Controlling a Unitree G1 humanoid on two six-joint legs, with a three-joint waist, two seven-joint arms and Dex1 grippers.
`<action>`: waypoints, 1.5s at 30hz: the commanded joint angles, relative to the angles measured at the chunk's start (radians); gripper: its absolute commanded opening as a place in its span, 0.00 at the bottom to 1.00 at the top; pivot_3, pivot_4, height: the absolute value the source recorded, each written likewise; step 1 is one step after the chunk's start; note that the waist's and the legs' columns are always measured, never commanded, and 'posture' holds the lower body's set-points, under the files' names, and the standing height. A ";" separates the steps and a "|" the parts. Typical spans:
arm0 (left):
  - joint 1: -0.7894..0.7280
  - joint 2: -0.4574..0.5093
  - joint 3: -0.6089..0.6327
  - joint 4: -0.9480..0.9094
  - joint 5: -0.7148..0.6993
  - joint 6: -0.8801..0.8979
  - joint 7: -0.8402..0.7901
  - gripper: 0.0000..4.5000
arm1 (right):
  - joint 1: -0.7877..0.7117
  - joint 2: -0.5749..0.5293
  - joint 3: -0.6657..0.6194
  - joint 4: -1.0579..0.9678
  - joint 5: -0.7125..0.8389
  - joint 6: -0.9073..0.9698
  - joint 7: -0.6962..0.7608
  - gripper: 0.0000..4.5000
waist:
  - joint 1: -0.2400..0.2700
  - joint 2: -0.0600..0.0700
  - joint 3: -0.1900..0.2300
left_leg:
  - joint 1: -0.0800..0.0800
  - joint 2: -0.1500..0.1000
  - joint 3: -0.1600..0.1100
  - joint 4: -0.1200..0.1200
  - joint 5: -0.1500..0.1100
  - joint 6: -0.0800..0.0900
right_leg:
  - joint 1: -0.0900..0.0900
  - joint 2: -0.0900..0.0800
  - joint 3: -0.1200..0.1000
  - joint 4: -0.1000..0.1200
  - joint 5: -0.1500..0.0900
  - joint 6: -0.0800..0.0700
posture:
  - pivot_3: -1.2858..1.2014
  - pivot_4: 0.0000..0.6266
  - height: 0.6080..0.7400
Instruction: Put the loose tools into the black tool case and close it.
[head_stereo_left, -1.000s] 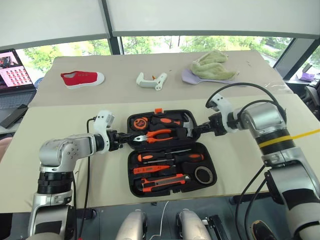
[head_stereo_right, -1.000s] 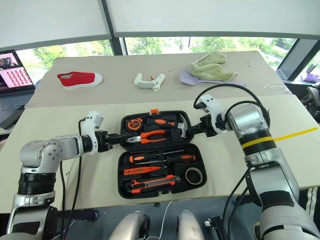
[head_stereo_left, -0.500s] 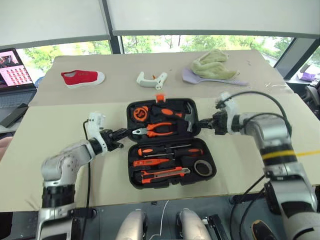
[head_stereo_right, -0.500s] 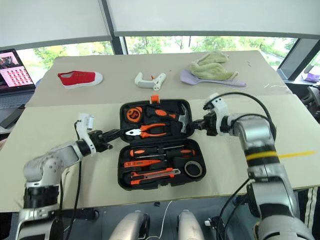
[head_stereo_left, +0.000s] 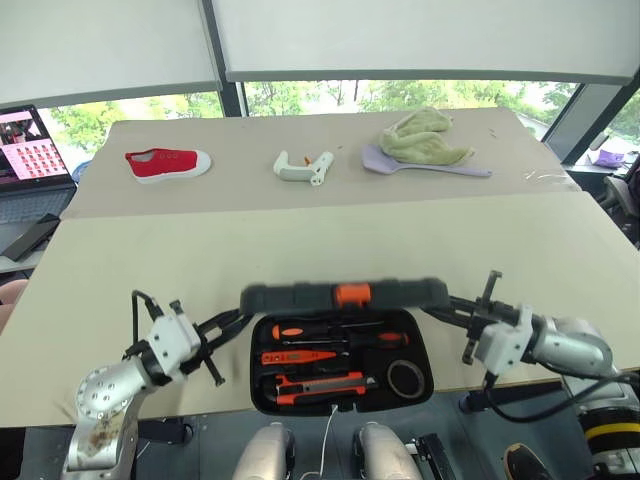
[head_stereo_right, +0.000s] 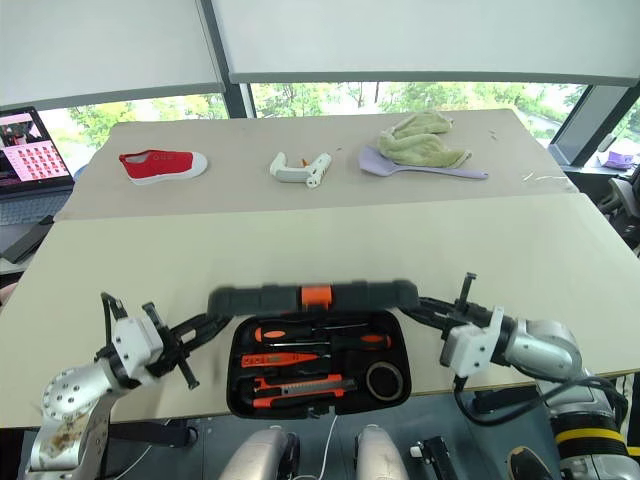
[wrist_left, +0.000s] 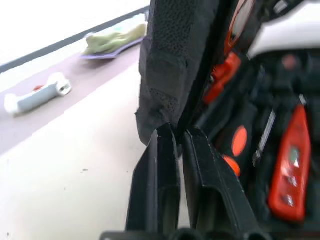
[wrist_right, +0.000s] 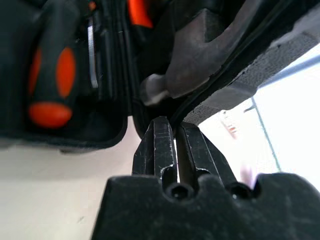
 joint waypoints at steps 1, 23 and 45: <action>0.064 0.035 0.014 0.043 0.015 -0.074 0.000 0.44 | 0.054 -0.065 0.069 0.053 -0.028 0.002 0.018 0.30 | 0.000 -0.001 0.000 | 0.000 0.000 0.000 0.000 0.000 0.000 | 0.000 0.000 0.000 0.000 0.000 0.000 | 0.52 0.24 1.00; -0.424 0.204 -0.168 0.274 -0.027 0.268 -0.106 0.01 | 0.598 -0.381 0.082 -0.669 0.521 0.821 0.226 0.01 | 0.013 0.000 -0.001 | -0.004 0.001 -0.002 0.000 -0.001 0.001 | -0.003 0.001 -0.001 0.001 -0.001 0.001 | 0.52 0.24 1.00; -0.253 0.171 -0.088 0.064 -0.112 0.499 0.026 0.01 | -0.060 0.057 0.180 -0.363 0.246 0.963 0.072 0.01 | 0.010 -0.004 0.002 | -0.012 0.000 -0.003 0.001 0.000 0.000 | -0.016 0.001 -0.001 0.007 -0.001 0.001 | 0.52 0.24 1.00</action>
